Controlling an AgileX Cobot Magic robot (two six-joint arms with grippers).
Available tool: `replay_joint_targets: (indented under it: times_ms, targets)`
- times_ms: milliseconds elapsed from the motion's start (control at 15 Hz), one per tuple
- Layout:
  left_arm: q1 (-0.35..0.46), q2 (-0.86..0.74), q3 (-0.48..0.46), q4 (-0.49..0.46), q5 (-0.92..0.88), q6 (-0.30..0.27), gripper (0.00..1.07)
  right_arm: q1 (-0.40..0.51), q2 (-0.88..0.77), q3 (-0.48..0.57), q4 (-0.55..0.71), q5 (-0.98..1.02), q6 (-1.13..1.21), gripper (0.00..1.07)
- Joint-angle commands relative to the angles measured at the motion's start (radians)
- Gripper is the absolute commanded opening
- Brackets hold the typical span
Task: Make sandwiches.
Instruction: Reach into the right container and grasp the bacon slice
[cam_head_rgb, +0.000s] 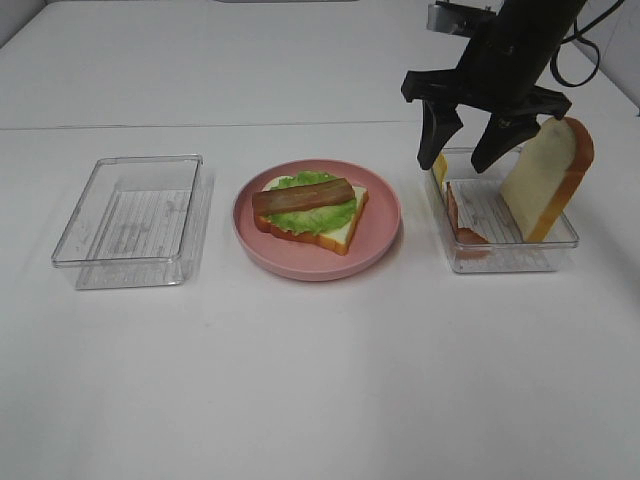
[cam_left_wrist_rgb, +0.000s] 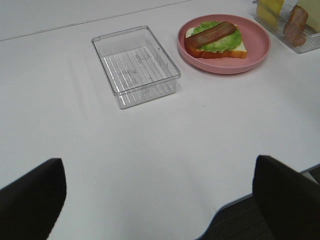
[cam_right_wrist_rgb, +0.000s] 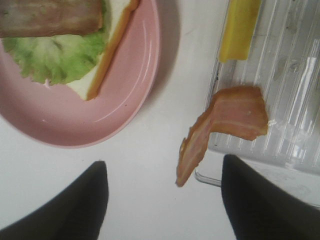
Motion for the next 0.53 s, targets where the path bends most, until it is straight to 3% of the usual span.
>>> replay_joint_targets:
  times_ms: [67,267,533]
  targets:
    - [-0.001,-0.018,0.002,0.002,-0.011,-0.008,0.96,0.002,0.055,-0.013,-0.017,0.014,0.025,0.55]
    - [-0.001,-0.018,0.002,0.002,-0.011,-0.008,0.96,0.001,0.097,-0.013,-0.044,0.004,0.025,0.53]
    - [-0.001,-0.018,0.002,0.002,-0.011,-0.008,0.96,0.001,0.115,-0.013,-0.059,0.008,0.021,0.05]
